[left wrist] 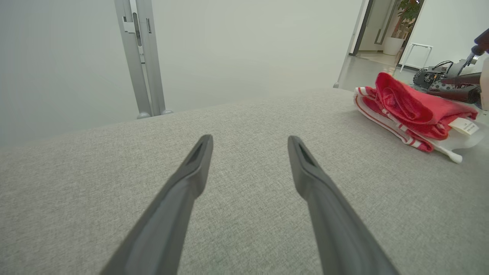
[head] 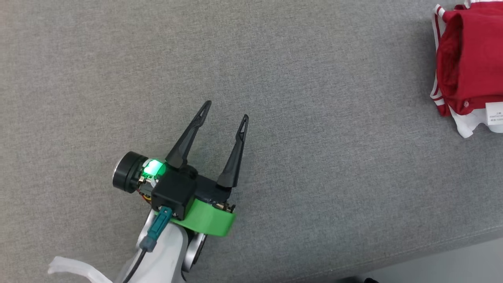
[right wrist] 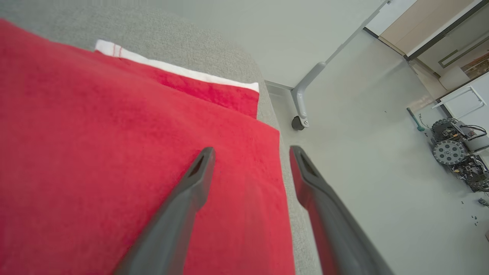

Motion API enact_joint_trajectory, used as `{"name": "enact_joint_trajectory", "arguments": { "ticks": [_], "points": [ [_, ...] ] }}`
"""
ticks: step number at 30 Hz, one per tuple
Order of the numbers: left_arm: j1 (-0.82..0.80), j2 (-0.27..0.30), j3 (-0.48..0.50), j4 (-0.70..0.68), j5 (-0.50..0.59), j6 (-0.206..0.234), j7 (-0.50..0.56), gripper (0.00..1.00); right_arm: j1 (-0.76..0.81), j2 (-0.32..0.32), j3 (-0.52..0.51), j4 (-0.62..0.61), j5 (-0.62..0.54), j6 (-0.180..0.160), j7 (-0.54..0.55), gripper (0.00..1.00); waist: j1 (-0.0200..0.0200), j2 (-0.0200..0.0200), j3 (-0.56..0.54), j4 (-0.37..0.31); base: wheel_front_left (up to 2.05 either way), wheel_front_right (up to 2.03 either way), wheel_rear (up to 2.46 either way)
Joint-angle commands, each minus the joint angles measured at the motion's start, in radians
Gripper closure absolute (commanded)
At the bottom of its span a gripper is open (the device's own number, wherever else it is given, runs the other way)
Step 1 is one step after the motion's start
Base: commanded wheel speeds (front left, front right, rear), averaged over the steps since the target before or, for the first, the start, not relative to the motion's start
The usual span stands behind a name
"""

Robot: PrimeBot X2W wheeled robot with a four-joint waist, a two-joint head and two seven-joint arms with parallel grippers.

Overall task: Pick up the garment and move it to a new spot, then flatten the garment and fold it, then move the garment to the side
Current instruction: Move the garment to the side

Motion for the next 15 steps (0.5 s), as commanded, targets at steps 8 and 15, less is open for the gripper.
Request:
{"name": "enact_joint_trajectory", "arguments": {
  "ticks": [8, 15],
  "points": [
    [0.015, 0.002, 0.020, -0.013, -0.071, 0.014, -0.003, 0.00, 0.021, 0.021, 0.017, -0.104, -0.005, -0.002, -0.002, 0.00, -0.0001, 0.0000, -0.113, 0.011, 0.00, 0.00, 0.00],
    [0.058, 0.002, 0.055, -0.033, -0.121, 0.027, -0.003, 0.00, 0.084, 0.054, 0.009, -0.309, 0.075, -0.002, -0.002, 0.00, -0.0001, 0.0000, -0.256, 0.045, 0.00, 0.00, 0.00]
  ]
}}
